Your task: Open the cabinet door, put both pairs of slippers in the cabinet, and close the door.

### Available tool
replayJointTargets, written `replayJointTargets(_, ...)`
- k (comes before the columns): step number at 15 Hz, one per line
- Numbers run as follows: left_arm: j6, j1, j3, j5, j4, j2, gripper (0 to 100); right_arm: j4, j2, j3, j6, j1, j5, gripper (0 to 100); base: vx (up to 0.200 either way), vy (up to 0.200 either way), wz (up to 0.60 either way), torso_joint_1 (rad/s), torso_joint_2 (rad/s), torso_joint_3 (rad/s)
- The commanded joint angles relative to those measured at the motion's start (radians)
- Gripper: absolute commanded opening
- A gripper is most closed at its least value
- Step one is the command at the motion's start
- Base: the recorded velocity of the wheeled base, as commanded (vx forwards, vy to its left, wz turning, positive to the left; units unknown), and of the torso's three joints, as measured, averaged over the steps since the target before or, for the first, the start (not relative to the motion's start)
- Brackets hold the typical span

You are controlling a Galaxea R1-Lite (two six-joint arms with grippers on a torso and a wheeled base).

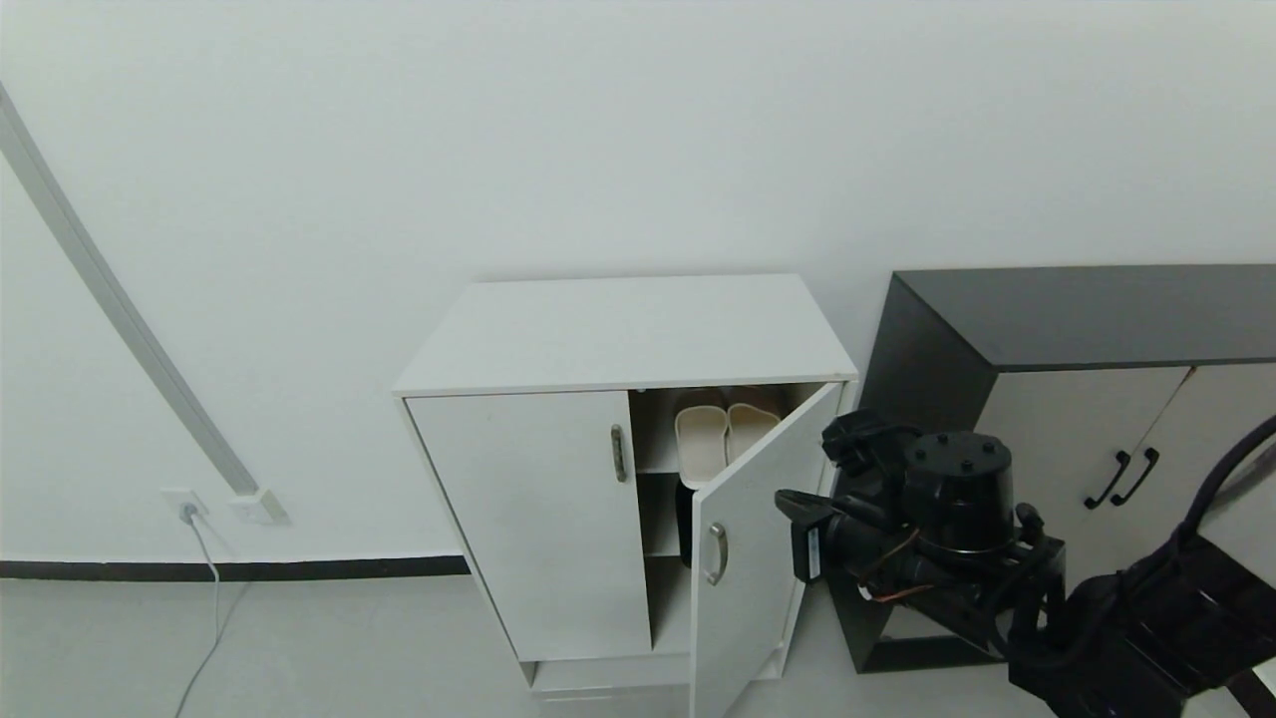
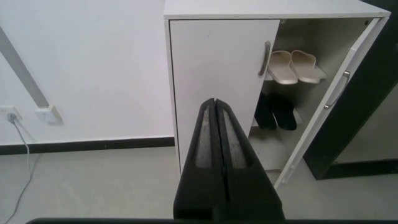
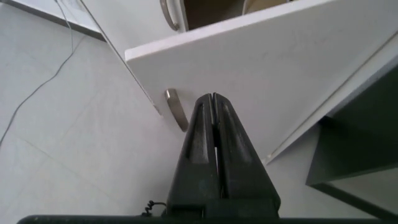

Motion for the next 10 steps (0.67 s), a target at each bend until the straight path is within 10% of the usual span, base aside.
replayJointTargets(1, -0.001, 0.000, 0.000, 0.001, 0.000, 0.001, 0, -0.001, 0.042, -0.039, 0.000, 0.000, 0.001, 0, 0.000, 0.000, 0.00, 0.000, 0.00, 0.000)
replayJointTargets(10, 0.001, 0.000, 0.000, 0.002, 0.000, 0.001, 0, 0.002, 0.148, -0.169, -0.002, -0.011, 0.001, 0, 0.000, 0.000, 0.00, 0.000, 0.00, 0.000)
